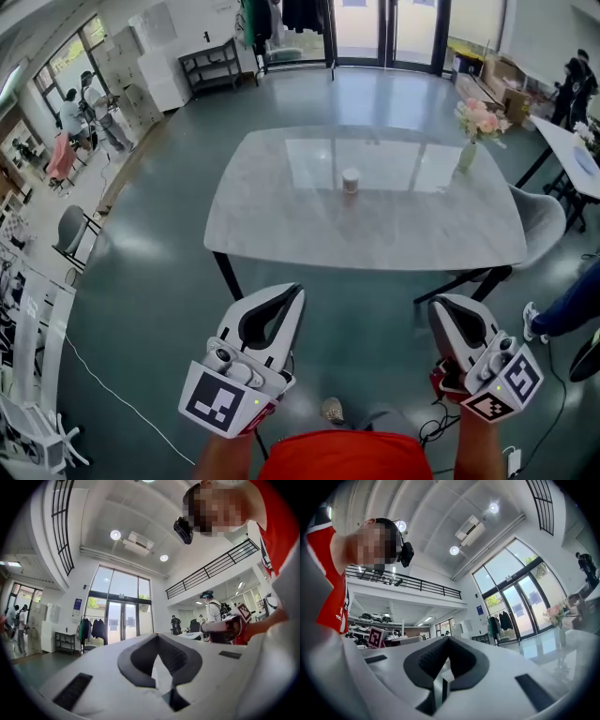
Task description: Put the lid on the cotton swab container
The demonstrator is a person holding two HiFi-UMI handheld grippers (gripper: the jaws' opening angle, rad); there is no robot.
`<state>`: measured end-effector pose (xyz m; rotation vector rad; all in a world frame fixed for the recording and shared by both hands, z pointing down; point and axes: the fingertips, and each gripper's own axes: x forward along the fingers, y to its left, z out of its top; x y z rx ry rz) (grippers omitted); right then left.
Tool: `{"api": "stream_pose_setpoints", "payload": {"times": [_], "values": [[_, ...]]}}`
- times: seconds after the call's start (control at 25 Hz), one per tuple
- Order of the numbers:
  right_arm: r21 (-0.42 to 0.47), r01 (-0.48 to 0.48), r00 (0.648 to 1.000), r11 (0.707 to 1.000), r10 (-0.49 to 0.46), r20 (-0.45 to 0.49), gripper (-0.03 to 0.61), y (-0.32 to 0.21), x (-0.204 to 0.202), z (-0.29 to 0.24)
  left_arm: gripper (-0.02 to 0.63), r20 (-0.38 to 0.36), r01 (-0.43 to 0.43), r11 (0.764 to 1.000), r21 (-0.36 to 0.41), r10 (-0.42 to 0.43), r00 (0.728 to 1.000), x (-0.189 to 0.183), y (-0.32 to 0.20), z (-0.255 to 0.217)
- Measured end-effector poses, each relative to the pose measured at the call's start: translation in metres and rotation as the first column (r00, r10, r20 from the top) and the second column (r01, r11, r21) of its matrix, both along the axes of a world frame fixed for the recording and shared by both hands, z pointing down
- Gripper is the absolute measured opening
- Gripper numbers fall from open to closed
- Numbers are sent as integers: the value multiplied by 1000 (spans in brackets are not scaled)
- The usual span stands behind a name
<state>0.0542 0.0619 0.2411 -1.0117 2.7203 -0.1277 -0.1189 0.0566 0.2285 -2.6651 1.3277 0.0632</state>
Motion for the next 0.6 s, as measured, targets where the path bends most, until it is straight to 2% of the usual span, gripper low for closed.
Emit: {"api": "stream_pose_setpoints", "payload": {"times": [0.12,0.44,0.6], "values": [[-16,-3,1000,1000,3,-16,5,-24,-2,3,21,-30,0,1000,5,1,1000,-3,-26,-2],[-13,34,999,999,-34,-11,5,-99,-10,5,21,-15,23,1000,-16,-24,1000,-11,-89,5],[-2,54,998,999,-54,-16,5,-151,-6,8,21,-18,57,998,8,-56,998,-8,-135,1]]}}
